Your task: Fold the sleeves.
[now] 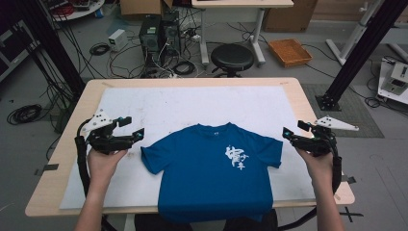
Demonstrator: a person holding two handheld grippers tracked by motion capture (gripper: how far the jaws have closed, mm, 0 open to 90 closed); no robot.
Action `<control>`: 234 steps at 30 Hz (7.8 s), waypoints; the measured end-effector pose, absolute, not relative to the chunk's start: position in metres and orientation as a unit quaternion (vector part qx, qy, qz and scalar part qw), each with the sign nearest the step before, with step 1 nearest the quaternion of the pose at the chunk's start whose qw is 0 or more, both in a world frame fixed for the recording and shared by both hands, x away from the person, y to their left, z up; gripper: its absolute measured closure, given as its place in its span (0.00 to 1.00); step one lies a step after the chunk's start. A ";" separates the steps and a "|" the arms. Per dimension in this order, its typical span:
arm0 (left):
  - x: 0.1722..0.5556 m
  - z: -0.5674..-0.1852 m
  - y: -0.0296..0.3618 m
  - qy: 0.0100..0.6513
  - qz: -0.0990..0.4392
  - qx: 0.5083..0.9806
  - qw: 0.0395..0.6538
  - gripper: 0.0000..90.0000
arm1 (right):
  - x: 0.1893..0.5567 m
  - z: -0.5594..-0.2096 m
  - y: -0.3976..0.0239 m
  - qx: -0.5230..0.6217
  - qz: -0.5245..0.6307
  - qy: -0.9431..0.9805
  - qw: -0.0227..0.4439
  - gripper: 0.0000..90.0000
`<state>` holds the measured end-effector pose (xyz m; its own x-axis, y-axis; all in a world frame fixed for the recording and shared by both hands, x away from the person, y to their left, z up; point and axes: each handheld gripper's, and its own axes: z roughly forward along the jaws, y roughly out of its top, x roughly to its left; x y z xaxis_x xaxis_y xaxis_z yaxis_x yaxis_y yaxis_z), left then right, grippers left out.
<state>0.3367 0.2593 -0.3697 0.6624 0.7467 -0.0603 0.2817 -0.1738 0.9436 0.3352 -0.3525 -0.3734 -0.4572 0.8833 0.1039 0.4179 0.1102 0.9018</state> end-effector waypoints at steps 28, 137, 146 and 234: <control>0.336 -0.370 0.268 0.361 0.201 0.739 0.532 0.31 | 0.339 -0.375 -0.348 0.460 0.482 0.706 0.240 0.30; 0.347 -0.375 0.252 0.352 0.165 0.758 0.525 0.31 | 0.332 -0.373 -0.354 0.466 0.472 0.708 0.244 0.30; 0.342 -0.375 0.254 0.352 0.166 0.762 0.517 0.31 | 0.337 -0.372 -0.353 0.467 0.478 0.704 0.240 0.30; 0.353 -0.433 0.267 0.494 0.055 0.742 0.450 0.66 | 0.342 -0.371 -0.343 0.459 0.490 0.699 0.247 0.29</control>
<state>0.3526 0.2668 -0.4333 0.5055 0.7829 -0.3627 0.6838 -0.1072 0.7217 0.3422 -0.3428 -0.3705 -0.4577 0.8828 0.1054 0.3991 0.0981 0.9116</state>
